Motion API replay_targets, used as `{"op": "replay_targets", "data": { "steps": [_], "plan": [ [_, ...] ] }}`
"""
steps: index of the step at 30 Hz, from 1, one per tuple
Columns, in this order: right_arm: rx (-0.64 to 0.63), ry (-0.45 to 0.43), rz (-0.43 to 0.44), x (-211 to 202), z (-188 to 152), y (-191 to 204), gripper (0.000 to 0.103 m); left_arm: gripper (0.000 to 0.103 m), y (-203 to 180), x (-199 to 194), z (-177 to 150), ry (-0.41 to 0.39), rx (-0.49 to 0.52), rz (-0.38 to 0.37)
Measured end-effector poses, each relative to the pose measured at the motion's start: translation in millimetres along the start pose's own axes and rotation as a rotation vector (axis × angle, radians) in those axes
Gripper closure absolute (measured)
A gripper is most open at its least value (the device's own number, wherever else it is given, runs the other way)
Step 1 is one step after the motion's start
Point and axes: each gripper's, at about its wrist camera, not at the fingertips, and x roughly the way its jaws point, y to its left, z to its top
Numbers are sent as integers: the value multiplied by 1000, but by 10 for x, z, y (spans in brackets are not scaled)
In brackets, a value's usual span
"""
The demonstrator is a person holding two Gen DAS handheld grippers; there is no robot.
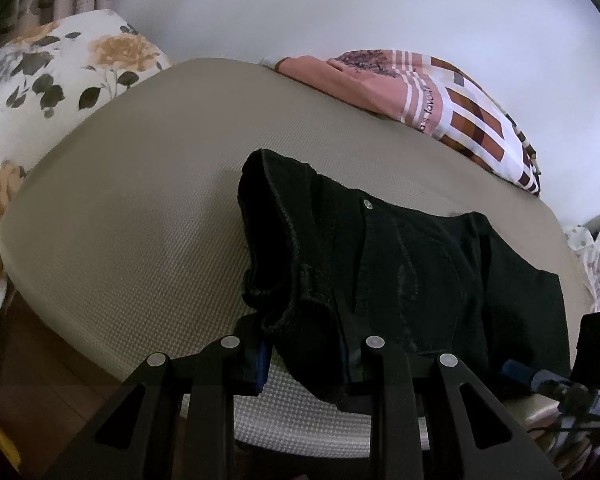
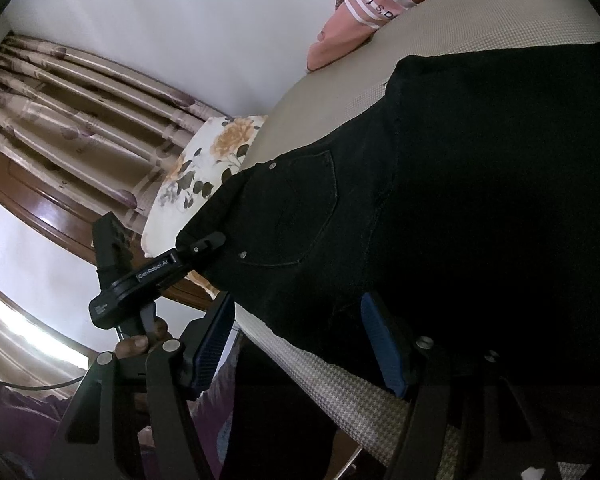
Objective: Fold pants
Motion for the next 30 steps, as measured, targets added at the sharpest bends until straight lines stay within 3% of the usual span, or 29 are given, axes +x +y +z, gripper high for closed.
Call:
{"op": "replay_targets", "data": {
  "steps": [9,17,25,30],
  "plan": [
    [6,-6,12,13,27,-29,40,77,-164,-182,65,-34,28,-45],
    [40,-67,51,-254,103,-50,37,77,-567,-442,211,-76,87,-146],
    [23,-134,20,-960,199,-194,34,77,-1415,-658,344,-111,227,-286],
    [90,-200,2,-1326,136,-500,33,77,-2068,-668,361,-105,323,-386]
  ]
}}
